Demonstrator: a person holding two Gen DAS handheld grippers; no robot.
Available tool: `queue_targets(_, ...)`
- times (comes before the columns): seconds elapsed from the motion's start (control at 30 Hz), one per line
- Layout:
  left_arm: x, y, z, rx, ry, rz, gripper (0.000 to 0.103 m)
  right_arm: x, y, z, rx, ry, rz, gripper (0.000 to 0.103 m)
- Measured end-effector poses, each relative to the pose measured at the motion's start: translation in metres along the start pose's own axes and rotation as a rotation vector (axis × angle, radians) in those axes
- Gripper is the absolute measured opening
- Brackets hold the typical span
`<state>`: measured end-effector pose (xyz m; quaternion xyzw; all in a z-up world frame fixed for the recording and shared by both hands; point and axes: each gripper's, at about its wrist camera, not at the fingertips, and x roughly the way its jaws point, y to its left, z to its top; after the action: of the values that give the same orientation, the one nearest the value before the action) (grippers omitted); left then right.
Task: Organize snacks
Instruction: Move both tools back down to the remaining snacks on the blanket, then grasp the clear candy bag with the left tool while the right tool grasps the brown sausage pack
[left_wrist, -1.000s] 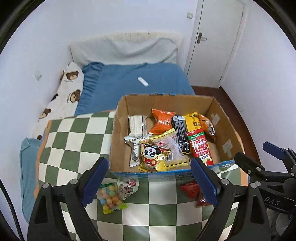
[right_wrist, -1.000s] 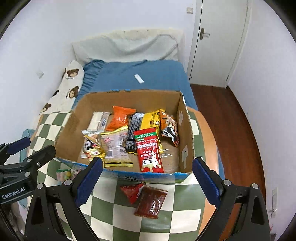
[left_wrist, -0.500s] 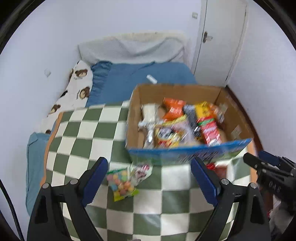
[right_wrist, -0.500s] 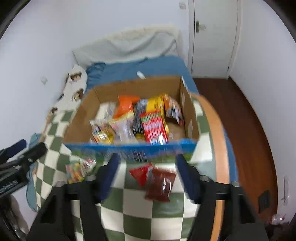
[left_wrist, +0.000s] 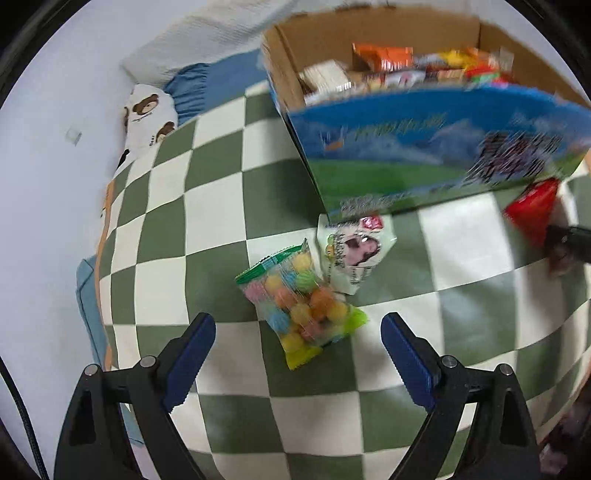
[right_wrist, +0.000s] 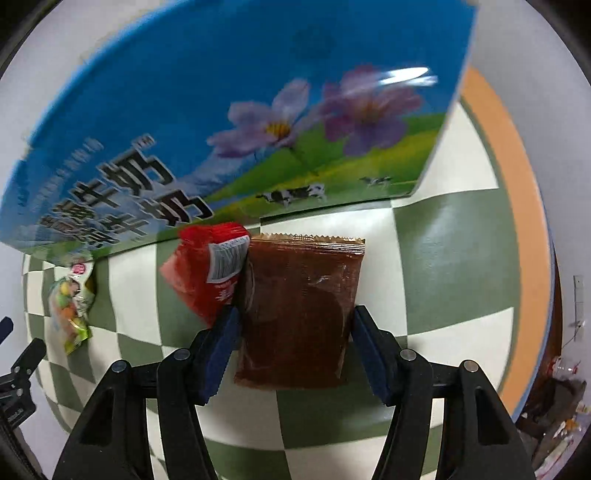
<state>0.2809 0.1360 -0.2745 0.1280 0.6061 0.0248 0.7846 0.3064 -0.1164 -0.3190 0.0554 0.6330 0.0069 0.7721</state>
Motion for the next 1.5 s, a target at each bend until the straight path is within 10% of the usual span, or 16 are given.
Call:
queue_targets(0.7, 0.063, 0.079, -0.014, -0.509, 0.221, -0.382, 0.092, 0.006, 0.029, -0.078, -0.082, 0.02, 0.028, 0.06)
queue_targets(0.8, 0.072, 0.072, -0.002, -0.498, 0.214, -0.355, 0.082, 0.008, 0.028, -0.071, -0.076, 0.02, 0.023, 0.06)
queue_targets(0.87, 0.079, 0.068, -0.002, -0.473, 0.224, -0.312, 0.053, 0.01, 0.028, -0.056, -0.074, 0.025, 0.021, 0.06)
queue_targets(1.27, 0.046, 0.0, -0.103, -0.281, 0.285, -0.337, 0.049, -0.002, 0.021, -0.102, -0.114, 0.123, 0.119, 0.06)
queue_targets(1.5, 0.076, -0.004, -0.106, -0.269, 0.319, -0.336, 0.05, 0.005, 0.03, -0.113, -0.142, 0.143, 0.098, 0.065)
